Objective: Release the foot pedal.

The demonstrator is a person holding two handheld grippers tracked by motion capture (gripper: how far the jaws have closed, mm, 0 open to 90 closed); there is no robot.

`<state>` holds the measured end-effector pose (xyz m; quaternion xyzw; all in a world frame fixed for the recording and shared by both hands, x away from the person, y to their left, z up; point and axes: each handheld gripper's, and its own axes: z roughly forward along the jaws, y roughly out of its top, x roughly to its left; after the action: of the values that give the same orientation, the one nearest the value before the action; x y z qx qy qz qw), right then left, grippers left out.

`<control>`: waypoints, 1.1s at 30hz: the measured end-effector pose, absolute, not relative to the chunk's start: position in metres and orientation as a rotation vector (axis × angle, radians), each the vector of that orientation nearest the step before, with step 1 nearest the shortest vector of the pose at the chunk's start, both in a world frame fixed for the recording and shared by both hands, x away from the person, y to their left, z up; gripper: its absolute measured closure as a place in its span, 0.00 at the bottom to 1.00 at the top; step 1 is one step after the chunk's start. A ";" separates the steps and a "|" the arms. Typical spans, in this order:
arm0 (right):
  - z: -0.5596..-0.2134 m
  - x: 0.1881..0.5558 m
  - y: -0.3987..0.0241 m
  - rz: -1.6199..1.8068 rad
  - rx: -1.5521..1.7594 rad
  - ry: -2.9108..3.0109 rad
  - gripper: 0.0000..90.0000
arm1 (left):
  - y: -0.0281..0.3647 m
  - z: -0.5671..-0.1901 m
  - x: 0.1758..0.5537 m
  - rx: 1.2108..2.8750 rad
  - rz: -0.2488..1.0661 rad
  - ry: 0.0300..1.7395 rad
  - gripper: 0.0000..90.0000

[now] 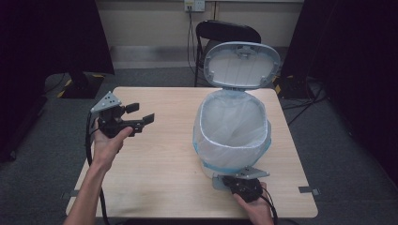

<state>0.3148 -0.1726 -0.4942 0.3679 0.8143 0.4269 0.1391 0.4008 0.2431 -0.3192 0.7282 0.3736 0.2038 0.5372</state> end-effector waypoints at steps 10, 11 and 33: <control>-0.495 0.314 -0.174 1.252 1.065 2.343 0.92 | 0.260 -0.415 0.382 1.852 0.395 1.031 0.27; -0.495 0.314 -0.174 1.252 1.065 2.343 0.92 | 0.260 -0.415 0.382 1.852 0.395 1.031 0.27; -0.495 0.309 -0.170 1.256 1.045 2.337 0.78 | 0.260 -0.501 0.351 2.061 0.511 1.138 0.24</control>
<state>0.3085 -0.1697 -0.4947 0.3626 0.8110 0.4358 0.1447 0.3513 0.2600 -0.5012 0.7989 0.4409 0.1979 0.3581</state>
